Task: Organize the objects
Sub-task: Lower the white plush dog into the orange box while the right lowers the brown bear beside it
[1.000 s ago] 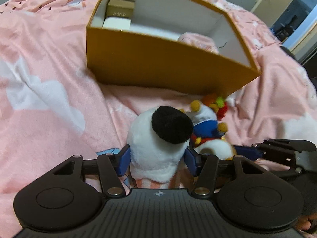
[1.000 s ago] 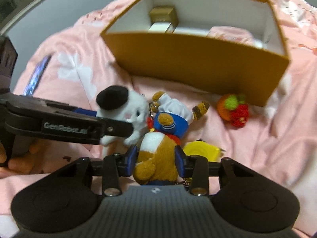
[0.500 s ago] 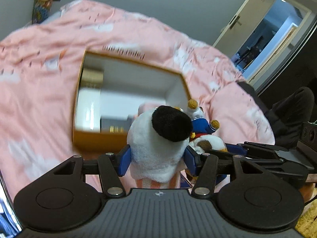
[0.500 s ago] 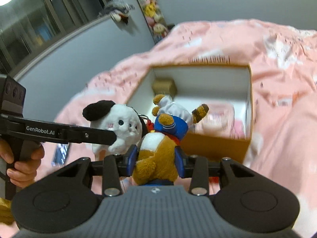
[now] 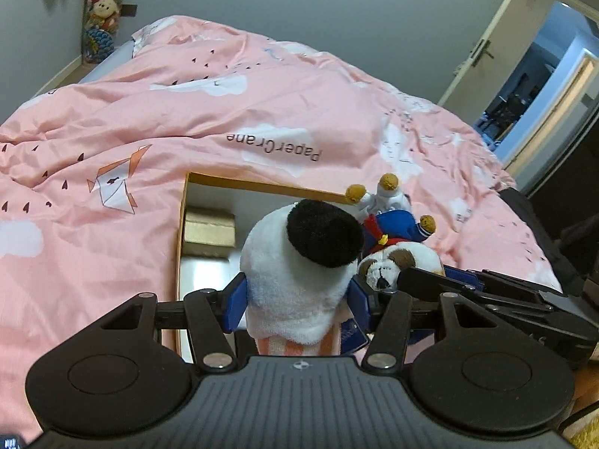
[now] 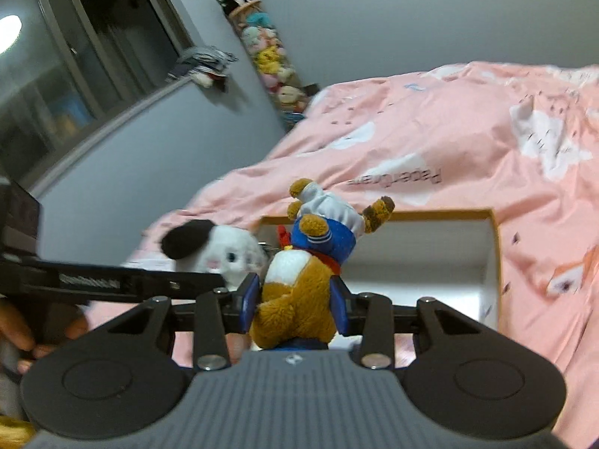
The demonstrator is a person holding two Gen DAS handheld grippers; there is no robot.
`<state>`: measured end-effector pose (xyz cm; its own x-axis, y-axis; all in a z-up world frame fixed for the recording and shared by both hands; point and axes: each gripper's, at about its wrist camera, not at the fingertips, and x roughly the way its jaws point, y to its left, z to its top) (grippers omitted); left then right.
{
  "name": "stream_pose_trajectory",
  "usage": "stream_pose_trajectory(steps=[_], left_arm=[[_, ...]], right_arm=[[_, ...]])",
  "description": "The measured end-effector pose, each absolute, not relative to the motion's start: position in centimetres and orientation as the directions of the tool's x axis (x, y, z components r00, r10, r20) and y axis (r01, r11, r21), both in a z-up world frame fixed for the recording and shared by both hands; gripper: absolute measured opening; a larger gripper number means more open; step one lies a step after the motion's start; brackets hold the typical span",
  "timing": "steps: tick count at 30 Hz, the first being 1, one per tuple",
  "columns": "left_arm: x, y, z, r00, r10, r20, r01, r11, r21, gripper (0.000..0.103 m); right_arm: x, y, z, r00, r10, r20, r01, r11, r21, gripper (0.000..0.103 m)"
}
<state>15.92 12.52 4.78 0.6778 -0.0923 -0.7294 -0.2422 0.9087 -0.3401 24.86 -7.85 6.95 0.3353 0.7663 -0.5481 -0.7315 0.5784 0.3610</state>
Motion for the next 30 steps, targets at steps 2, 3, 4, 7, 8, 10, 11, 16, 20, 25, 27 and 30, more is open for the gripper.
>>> stream_pose_trajectory(steps=[2,3,4,7,8,10,11,16,20,25,27,30], left_arm=[[17.0,13.2,4.0,0.667,-0.101,-0.738,-0.252,0.901,-0.352,0.064],[17.5,13.4,3.6,0.664,-0.108,-0.740,-0.254,0.898,-0.358,0.064],[17.9,13.6,3.3,0.661,-0.111,-0.742,-0.257,0.896,-0.363,0.064],[19.5,13.7,2.0,0.652,-0.095,-0.753,-0.261,0.903,-0.340,0.064],[19.9,13.7,1.7,0.647,-0.092,-0.757,-0.262,0.905,-0.334,0.064],[20.8,13.8,0.9,0.638,-0.097,-0.764,-0.255,0.909,-0.328,0.064],[21.1,14.0,0.5,0.633,-0.099,-0.768,-0.255,0.910,-0.327,0.064],[21.8,14.9,-0.9,0.610,-0.113,-0.784,-0.254,0.910,-0.329,0.064],[22.1,15.5,-1.6,0.592,-0.133,-0.795,-0.248,0.908,-0.337,0.064],[22.8,15.2,-1.6,0.599,-0.134,-0.789,-0.210,0.925,-0.316,0.064],[23.0,14.9,-1.6,0.603,-0.137,-0.786,-0.197,0.929,-0.314,0.064],[23.4,14.9,-2.0,0.586,-0.176,-0.791,-0.193,0.918,-0.346,0.064]], right_arm=[[25.9,-6.9,6.1,0.361,0.749,-0.556,-0.727,0.600,0.335,0.042],[26.4,-6.6,5.8,0.381,0.738,-0.557,-0.723,0.613,0.318,0.042],[26.8,-6.3,5.5,0.407,0.726,-0.555,-0.719,0.629,0.296,0.042],[27.8,-5.1,4.5,0.467,0.692,-0.550,-0.711,0.664,0.232,0.042],[28.1,-4.8,4.0,0.463,0.688,-0.559,-0.715,0.663,0.224,0.042],[28.4,-3.8,2.7,0.437,0.685,-0.583,-0.720,0.654,0.230,0.042],[28.4,-3.4,2.1,0.423,0.687,-0.591,-0.725,0.648,0.236,0.042],[29.6,-2.5,-0.1,0.337,0.693,-0.637,-0.717,0.628,0.303,0.042],[31.9,-3.0,-1.8,0.177,0.701,-0.691,-0.661,0.604,0.444,0.042],[33.5,-3.0,-2.6,0.061,0.698,-0.713,-0.628,0.582,0.516,0.042],[33.3,-2.8,-2.5,0.087,0.688,-0.720,-0.643,0.591,0.487,0.042],[33.1,-2.2,-2.4,0.162,0.660,-0.734,-0.685,0.610,0.398,0.043]])
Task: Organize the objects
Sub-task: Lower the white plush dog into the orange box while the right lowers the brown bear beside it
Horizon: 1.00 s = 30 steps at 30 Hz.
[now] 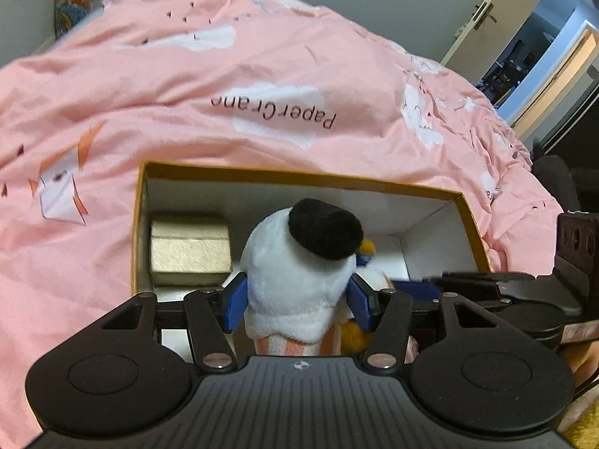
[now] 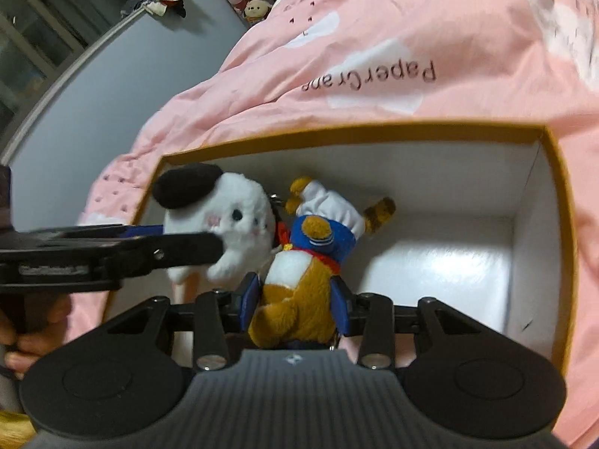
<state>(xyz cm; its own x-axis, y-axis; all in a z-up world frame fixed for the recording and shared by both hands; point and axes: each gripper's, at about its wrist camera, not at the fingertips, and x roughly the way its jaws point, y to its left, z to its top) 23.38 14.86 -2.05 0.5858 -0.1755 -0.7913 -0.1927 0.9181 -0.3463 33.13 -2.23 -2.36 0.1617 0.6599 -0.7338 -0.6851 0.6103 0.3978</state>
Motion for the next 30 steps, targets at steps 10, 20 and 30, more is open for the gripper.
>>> stream_pose_trajectory(steps=[10,20,30], left_arm=[[25.3,14.3,-4.6,0.497,-0.147,-0.856,-0.240,0.924,-0.298,0.067],[22.1,13.5,-2.1,0.580,-0.094,-0.809,-0.220,0.938,-0.267,0.060],[22.7,14.1,-4.0,0.583,-0.054,-0.811,-0.282,0.922,-0.264,0.033]], right_arm=[[32.8,-3.1,-2.4,0.184,0.652,-0.735,-0.720,0.599,0.351,0.049],[31.6,-4.9,-1.1,0.181,0.651,-0.737,-0.748,0.578,0.327,0.041],[31.4,-2.6,-2.7,0.199,0.643,-0.739,-0.770,0.569,0.288,0.024]])
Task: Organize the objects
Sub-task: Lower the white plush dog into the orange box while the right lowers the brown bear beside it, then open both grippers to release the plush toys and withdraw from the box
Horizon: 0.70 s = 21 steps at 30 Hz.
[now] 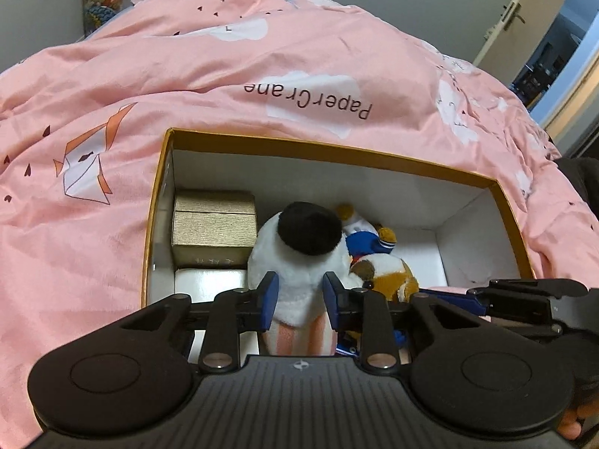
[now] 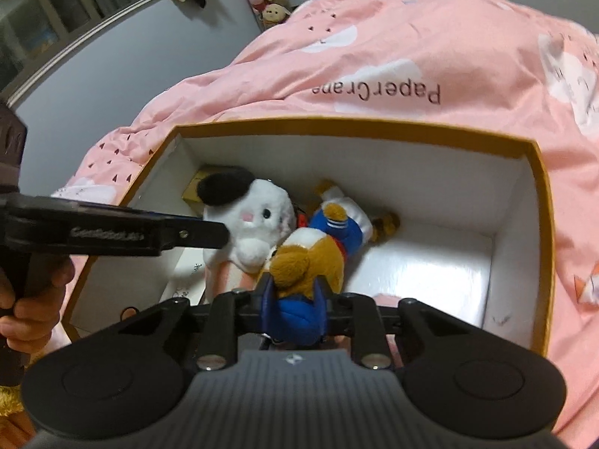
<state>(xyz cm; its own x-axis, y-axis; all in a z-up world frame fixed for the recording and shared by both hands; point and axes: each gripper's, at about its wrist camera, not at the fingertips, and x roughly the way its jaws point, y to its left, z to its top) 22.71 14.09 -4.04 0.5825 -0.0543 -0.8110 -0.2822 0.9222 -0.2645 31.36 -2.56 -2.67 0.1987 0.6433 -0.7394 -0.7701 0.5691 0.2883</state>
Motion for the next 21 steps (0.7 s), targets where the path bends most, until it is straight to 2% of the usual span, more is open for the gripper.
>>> stream_pose_trajectory(steps=[6,10,18,21], left_arm=[[23.3,13.0,-4.6,0.576,0.016,-0.817,-0.293,0.937,-0.188,0.033],[22.6,13.0,-3.9,0.589,0.018,-0.808,-0.296,0.935,-0.195,0.034],[18.9,9.9,0.3,0.668,0.016,-0.744,-0.228,0.956,-0.185,0.034],[17.3,8.3,1.6,0.677,0.036,-0.735,-0.218,0.964,-0.153,0.034]], right_arm=[[31.6,-1.6,-3.4,0.203,0.603,-0.771,-0.769,0.586,0.256,0.024],[31.3,-2.2,-2.9,0.215,0.604,-0.768,-0.770,0.588,0.247,0.028],[27.3,-3.6,0.5,0.302,0.595,-0.745,-0.791,0.592,0.153,0.028],[26.0,-4.7,1.3,0.305,0.595,-0.744,-0.781,0.603,0.162,0.028]])
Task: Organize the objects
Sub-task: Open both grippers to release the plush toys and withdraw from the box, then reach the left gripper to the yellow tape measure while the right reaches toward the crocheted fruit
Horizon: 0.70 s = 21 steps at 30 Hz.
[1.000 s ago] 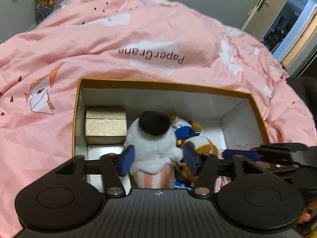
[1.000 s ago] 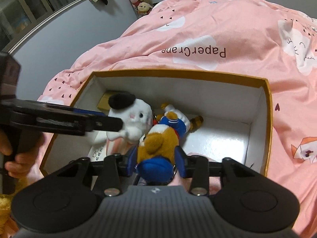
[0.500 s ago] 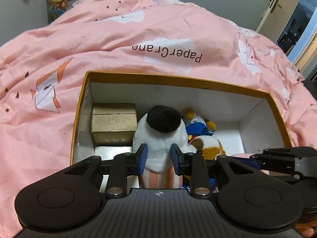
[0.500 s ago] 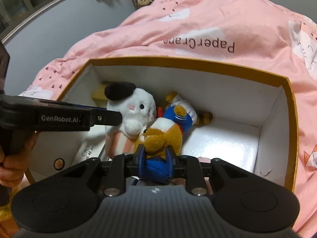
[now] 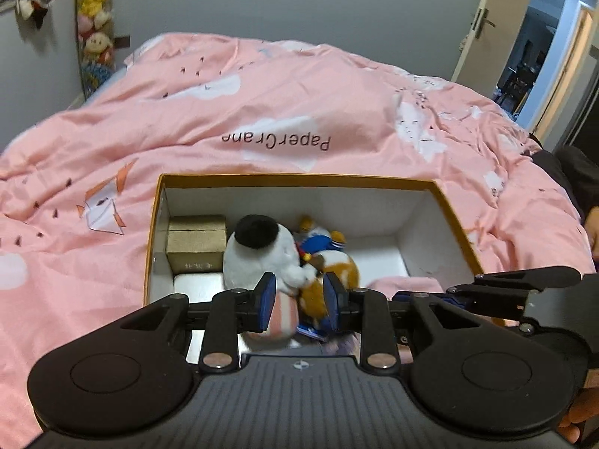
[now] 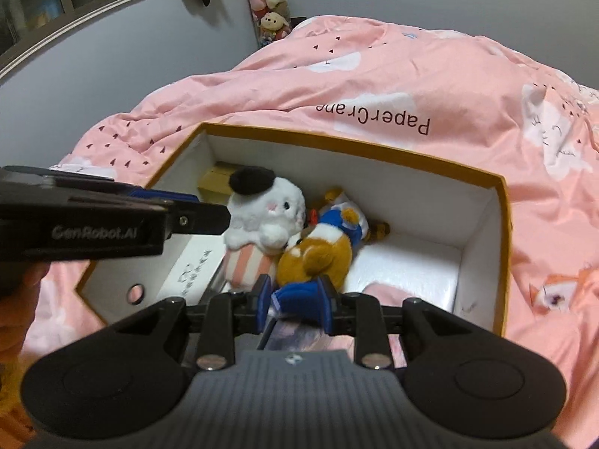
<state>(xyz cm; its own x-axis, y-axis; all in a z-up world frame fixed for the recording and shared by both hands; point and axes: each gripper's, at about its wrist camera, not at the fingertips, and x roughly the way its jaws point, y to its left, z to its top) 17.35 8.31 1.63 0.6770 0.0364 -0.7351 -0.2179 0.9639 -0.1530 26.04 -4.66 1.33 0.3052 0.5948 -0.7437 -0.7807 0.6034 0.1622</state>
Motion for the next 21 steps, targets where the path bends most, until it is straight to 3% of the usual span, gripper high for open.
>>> stream_pose_trajectory(steps=[10,21], left_arm=[[11.3,3.6,3.6,0.712,-0.021,-0.702,-0.159,0.969,-0.189,0.034],[8.6,-0.8,-0.7,0.618,-0.140,-0.773,-0.054,0.974,-0.220,0.034]], right_arm=[[20.9,-9.7,3.7,0.361,0.592,-0.721,-0.746,0.647,0.158,0.035],[17.2,-15.7,-0.2,0.360,0.477,-0.802,-0.659,0.738,0.143,0.035]])
